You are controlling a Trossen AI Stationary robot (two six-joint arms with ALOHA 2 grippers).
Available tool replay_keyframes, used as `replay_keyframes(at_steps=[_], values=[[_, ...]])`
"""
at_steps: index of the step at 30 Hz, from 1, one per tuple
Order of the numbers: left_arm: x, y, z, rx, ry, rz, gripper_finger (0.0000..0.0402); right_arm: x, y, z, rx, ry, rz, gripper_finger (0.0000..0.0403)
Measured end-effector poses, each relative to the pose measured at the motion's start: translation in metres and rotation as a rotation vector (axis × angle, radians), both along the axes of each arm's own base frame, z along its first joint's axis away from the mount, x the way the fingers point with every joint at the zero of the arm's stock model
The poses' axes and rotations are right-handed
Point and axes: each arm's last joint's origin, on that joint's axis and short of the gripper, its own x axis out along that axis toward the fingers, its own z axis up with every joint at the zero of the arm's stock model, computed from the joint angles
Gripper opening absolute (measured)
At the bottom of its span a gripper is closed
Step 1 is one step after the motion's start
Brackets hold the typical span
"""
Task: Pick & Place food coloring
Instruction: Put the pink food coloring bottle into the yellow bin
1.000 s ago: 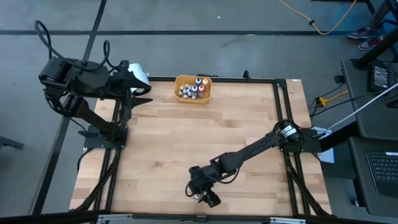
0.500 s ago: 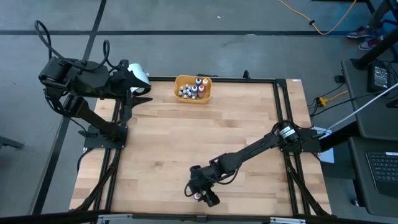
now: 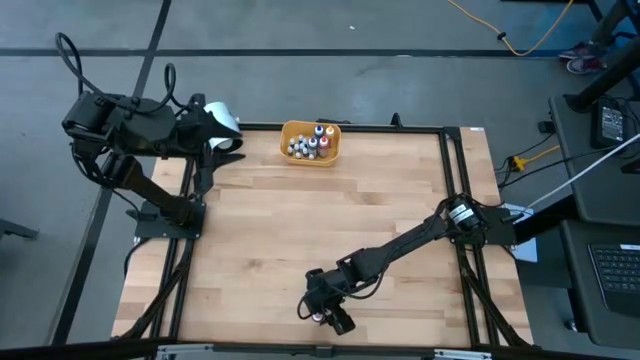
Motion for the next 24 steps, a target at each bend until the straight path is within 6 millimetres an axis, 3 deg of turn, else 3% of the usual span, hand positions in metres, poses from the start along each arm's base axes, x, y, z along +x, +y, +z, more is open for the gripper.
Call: replay_keyframes(at_steps=[10,16,20,24], values=[[0.0,0.0,0.0,0.003,-0.001,0.005,0.0203,0.001,-0.002,0.0,0.002,-0.003,-0.001,0.0153],[0.0,0.0,0.0,0.003,-0.001,0.005,0.0203,0.0,-0.002,0.003,0.003,0.001,-0.005,0.0146],[0.0,0.0,0.0,0.003,-0.001,0.005,0.0203,-0.004,-0.012,0.019,-0.007,0.019,-0.019,0.0149],[0.0,0.0,0.0,0.002,-0.001,0.005,0.0203,-0.008,-0.039,0.042,-0.068,0.07,-0.066,0.0146]])
